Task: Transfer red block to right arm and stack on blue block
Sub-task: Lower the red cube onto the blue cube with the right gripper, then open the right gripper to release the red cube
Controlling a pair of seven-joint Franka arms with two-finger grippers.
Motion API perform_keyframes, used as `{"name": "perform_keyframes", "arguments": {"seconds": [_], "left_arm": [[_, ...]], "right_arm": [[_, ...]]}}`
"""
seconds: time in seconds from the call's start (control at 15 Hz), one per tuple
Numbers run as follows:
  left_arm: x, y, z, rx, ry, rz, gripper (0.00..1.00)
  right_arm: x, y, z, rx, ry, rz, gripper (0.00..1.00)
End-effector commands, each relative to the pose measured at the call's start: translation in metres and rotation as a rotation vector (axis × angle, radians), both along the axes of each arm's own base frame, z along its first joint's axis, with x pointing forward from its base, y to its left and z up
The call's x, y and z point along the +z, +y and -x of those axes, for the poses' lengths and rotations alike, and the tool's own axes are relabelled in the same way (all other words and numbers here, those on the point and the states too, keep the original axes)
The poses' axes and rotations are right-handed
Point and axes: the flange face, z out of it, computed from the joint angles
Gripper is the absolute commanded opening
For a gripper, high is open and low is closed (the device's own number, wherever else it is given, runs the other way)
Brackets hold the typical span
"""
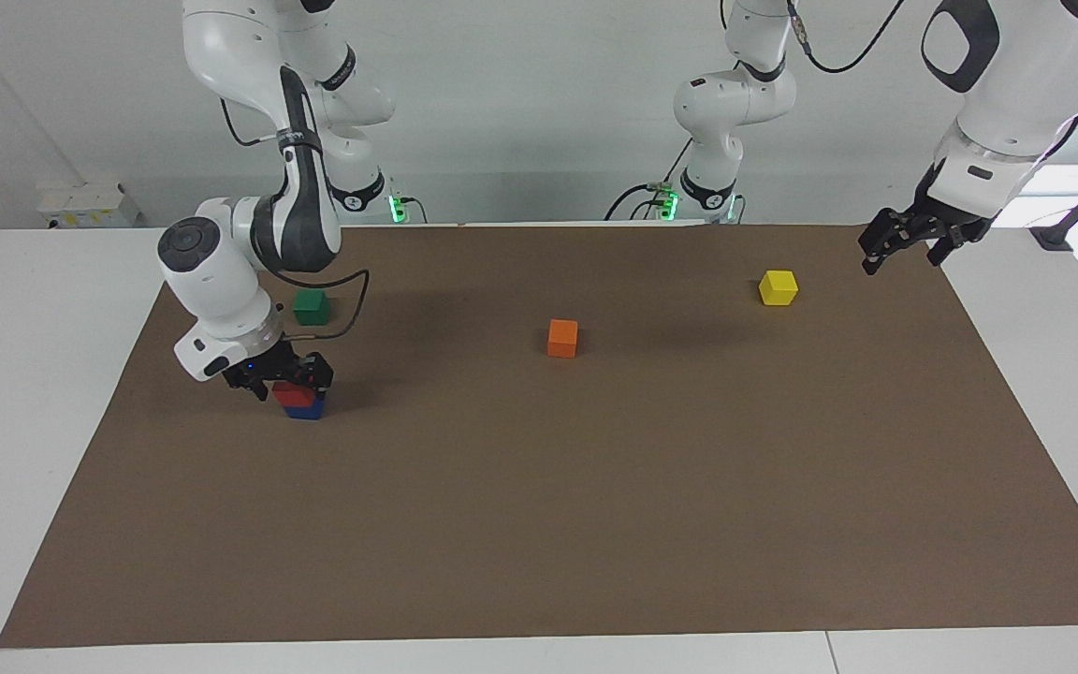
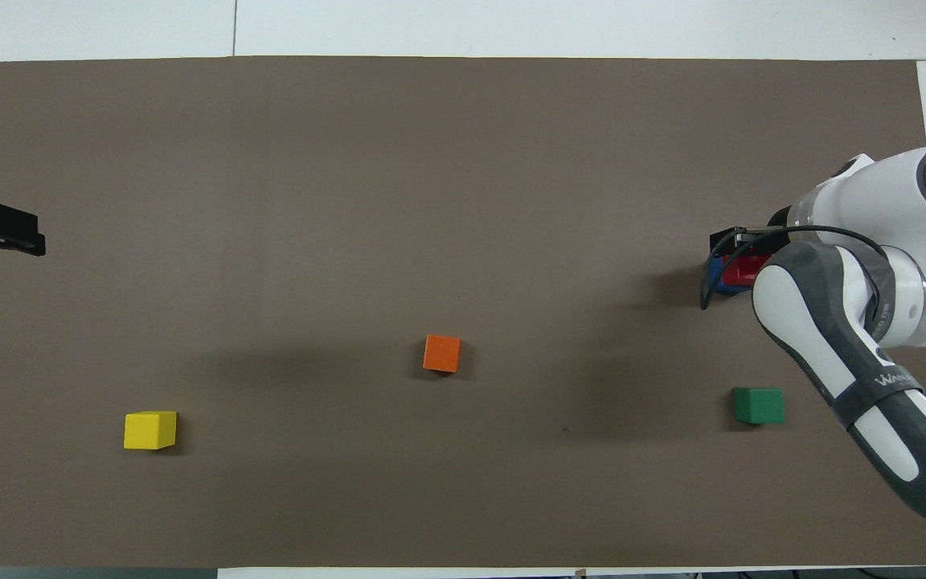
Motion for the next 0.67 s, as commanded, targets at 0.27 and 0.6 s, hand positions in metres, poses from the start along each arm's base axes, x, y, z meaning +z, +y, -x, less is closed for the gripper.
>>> {"name": "perform_keyframes", "arguments": {"seconds": [0.27,0.6], "left_arm": [[0.002,0.001,0.006,0.0,0.007,0.017,1.0],[0.002,0.001,0.006,0.0,0.008,0.017,1.0]], "right_arm": [[0.128,0.009,0.001,0.072,-0.036,-0.013,1.0],[0.215,0.0,0.033,0.167,0.046,-0.018,1.0]]}}
